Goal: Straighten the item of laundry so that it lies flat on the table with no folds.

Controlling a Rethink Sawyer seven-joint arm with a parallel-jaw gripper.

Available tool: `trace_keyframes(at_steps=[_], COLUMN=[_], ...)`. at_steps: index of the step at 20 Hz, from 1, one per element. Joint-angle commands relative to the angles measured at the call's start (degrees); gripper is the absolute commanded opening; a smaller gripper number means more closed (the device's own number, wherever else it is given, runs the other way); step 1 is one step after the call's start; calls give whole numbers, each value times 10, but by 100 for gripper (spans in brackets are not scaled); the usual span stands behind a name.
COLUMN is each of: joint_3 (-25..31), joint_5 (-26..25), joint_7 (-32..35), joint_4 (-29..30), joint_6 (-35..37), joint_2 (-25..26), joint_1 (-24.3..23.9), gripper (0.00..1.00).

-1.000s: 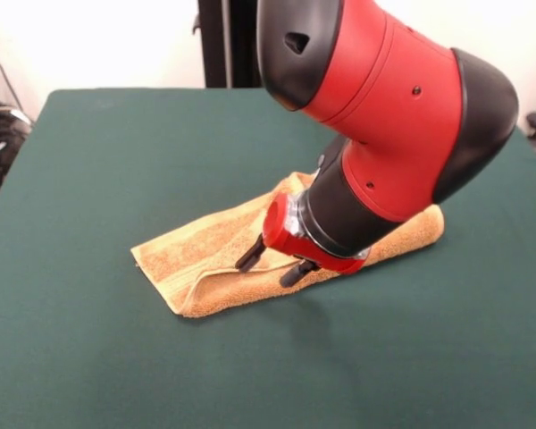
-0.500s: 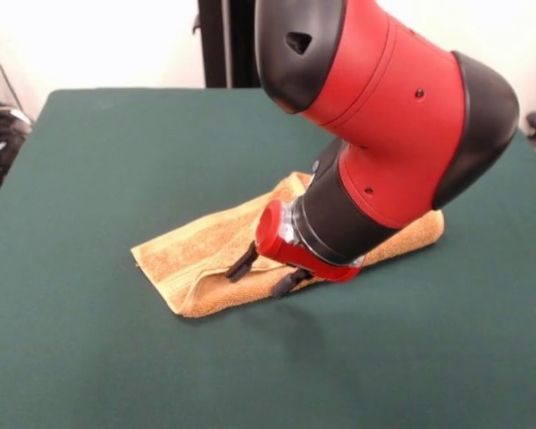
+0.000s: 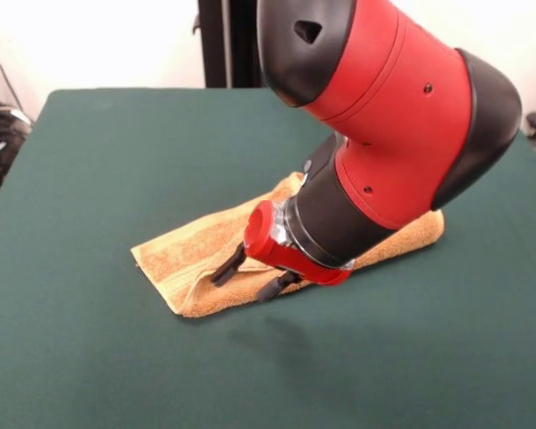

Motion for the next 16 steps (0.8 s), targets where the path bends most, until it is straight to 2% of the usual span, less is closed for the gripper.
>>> trace_keyframes(at_steps=[1,6,16], joint_3=[-17,-19,31], joint_5=[-33,-40,-18], joint_7=[69,69,85], joint_4=[-32,-40,15], joint_6=[74,85,77], joint_2=[38,47,45], joint_1=[0,1,-1], gripper=[100,100,100])
